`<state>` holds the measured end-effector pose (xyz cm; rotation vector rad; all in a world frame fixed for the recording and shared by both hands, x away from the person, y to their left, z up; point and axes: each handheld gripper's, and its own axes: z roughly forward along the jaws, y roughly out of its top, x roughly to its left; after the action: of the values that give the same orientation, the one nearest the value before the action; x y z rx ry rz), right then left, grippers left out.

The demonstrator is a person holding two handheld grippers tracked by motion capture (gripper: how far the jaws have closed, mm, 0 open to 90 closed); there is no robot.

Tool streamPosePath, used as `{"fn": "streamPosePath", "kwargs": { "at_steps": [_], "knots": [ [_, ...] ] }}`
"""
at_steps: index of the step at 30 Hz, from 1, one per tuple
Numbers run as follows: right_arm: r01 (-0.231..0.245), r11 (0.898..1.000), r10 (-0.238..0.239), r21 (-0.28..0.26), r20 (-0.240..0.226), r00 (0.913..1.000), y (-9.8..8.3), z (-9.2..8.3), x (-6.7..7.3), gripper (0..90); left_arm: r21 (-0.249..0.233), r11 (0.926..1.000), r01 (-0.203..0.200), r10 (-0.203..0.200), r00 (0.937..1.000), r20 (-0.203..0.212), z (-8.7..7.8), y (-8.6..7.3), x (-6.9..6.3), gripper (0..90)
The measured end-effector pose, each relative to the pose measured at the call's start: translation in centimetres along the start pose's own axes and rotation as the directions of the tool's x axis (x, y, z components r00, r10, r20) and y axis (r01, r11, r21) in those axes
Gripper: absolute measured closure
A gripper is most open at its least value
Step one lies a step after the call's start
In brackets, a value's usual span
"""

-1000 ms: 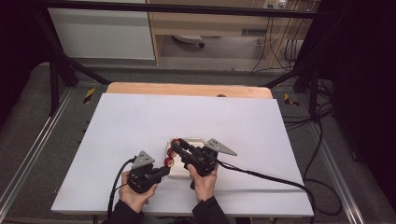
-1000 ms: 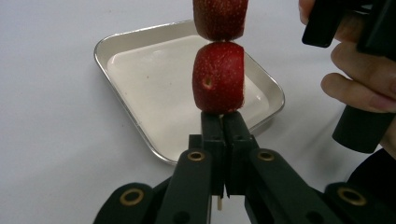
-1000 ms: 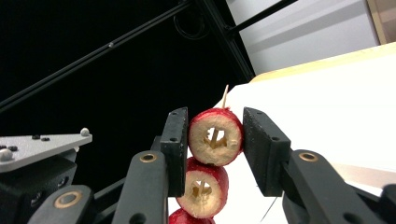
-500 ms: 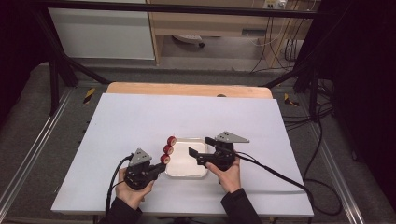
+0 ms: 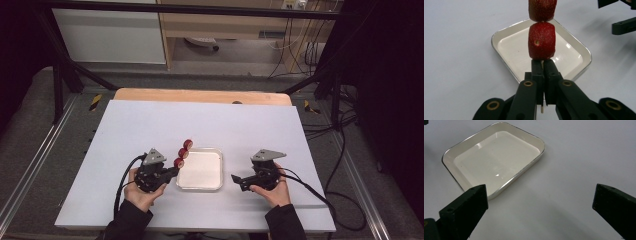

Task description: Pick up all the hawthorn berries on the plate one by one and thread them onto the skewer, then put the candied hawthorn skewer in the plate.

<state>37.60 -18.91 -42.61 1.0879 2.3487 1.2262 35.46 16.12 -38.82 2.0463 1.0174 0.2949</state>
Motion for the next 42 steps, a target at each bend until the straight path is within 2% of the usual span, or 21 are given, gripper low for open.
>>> {"fn": "streamPosePath", "kwargs": {
  "at_steps": [2, 8, 12, 16, 18, 24, 30, 33, 35, 38, 42],
  "knots": [
    [0.01, 1.0, -0.01, -0.018, -0.015, 0.9998, -0.6, -0.7, -0.5, 0.6, 0.007, 1.0, 0.001, -0.001, 1.0, 0.002, 0.2, 0.4, 0.1, 88.0],
    [0.0, 0.999, -0.001, -0.041, -0.041, 0.9991, -2.3, -2.1, -1.5, 0.5, 0.025, 0.9997, -0.007, 0.007, 1.0, -0.005, 0.8, 1.3, 0.0, 87.8],
    [-0.002, 0.999, 0.001, -0.036, -0.03, 0.9995, -3.2, -2.5, -2.1, 0.6, 0.047, 0.9988, -0.016, 0.017, 0.9998, -0.009, 1.6, 2.0, -0.2, 87.8],
    [-0.028, 0.999, 0.026, -0.04, -0.033, 0.9991, -3.9, -2.8, -2.7, 0.6, 0.073, 0.9973, -0.009, 0.009, 1.0, 0.003, 2.7, 2.6, -0.6, 87.8],
    [-0.035, 0.998, 0.034, -0.044, -0.026, 0.9991, -4.2, -2.9, -2.9, 0.7, 0.095, 0.9954, -0.01, 0.011, 0.9999, -0.003, 3.3, 2.9, -0.8, 87.8],
    [-0.039, 0.998, 0.038, -0.045, -0.02, 0.9991, -4.6, -3.0, -3.3, 0.7, 0.165, 0.986, -0.021, 0.023, 0.9997, -0.01, 5.3, 3.1, -1.3, 87.8],
    [-0.042, 0.998, 0.042, -0.047, -0.013, 0.999, -4.8, -3.1, -3.4, 0.7, 0.221, 0.9752, -0.015, 0.022, 0.9993, -0.03, 7.0, 2.7, -1.5, 87.8],
    [-0.045, 0.998, 0.045, -0.04, -0.01, 0.9989, -4.9, -3.1, -3.4, 0.8, 0.272, 0.9617, -0.033, 0.046, 0.9982, -0.04, 7.6, 2.3, -1.6, 87.9],
    [-0.044, 0.998, 0.044, -0.042, -0.014, 0.999, -4.9, -3.1, -3.4, 0.8, 0.305, 0.9518, -0.034, 0.048, 0.9981, -0.038, 7.9, 2.1, -1.6, 87.8],
    [-0.045, 0.998, 0.044, -0.045, -0.014, 0.9989, -4.8, -3.2, -3.5, 0.8, 0.326, 0.9447, -0.037, 0.051, 0.9981, -0.035, 8.1, 1.9, -1.6, 87.8],
    [-0.048, 0.998, 0.048, -0.048, -0.017, 0.9987, -4.8, -3.2, -3.5, 0.8, 0.339, 0.9398, -0.043, 0.062, 0.9971, -0.045, 8.3, 1.9, -1.7, 87.7]
  ]
}}
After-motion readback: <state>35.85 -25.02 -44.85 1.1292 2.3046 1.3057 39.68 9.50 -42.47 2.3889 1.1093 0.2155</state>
